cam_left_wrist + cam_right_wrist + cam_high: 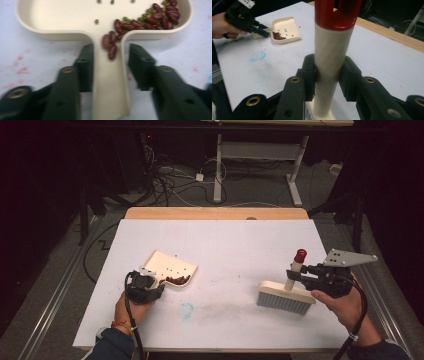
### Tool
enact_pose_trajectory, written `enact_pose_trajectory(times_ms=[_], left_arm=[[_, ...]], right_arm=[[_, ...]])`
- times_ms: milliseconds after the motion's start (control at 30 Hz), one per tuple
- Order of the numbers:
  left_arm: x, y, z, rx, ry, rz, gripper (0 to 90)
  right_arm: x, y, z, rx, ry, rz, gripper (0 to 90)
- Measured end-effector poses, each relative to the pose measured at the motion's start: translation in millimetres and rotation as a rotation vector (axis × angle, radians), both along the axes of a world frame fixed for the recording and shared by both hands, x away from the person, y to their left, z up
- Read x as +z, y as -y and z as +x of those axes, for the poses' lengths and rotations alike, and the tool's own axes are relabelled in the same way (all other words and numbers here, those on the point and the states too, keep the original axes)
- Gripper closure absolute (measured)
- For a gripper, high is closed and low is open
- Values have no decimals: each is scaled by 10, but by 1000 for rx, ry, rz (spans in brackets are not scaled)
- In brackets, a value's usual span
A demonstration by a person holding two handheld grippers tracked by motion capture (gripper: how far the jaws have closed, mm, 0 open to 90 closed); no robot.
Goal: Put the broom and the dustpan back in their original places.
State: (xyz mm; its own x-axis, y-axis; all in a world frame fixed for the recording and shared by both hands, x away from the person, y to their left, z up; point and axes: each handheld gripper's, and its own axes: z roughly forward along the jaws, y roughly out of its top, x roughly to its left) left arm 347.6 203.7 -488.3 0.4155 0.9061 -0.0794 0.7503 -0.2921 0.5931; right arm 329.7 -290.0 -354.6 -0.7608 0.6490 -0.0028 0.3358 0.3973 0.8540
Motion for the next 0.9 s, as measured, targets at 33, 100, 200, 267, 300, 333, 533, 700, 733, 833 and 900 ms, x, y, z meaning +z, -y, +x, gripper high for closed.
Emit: enact_pose_trajectory(times_ms=[33,100,200,267,300,333,533,700,733,833,900], left_arm=[[2,26,-17,-3,-1,3,498],[5,64,-52,-19,-4,-9,493],[13,104,-100,-41,-14,-18,460],[9,108,-119,-46,-15,-21,466],[8,101,-124,-50,-15,-28,466],[6,97,-128,-50,-15,-44,466],[5,115,-177,-81,-15,-57,462],[5,150,-219,-109,-13,-51,442],[8,154,-224,-115,-7,-44,440],[42,142,-250,-143,29,-39,395],[84,126,-293,-184,84,-49,351]], right_arm=[[4,-8,41,4,-6,-3,689],[2,-18,143,10,-22,-1,686],[-9,-31,306,-5,-38,-7,672],[-19,-41,396,-6,-50,-7,673],[-25,-48,431,-14,-53,-1,673],[-33,-56,465,-23,-55,1,673],[-89,-107,564,-21,-69,49,685],[-71,-138,561,-15,-67,71,691],[-74,-141,566,-18,-66,70,688],[-78,-162,597,-50,-61,53,676],[-77,-200,633,-95,-42,29,655]])
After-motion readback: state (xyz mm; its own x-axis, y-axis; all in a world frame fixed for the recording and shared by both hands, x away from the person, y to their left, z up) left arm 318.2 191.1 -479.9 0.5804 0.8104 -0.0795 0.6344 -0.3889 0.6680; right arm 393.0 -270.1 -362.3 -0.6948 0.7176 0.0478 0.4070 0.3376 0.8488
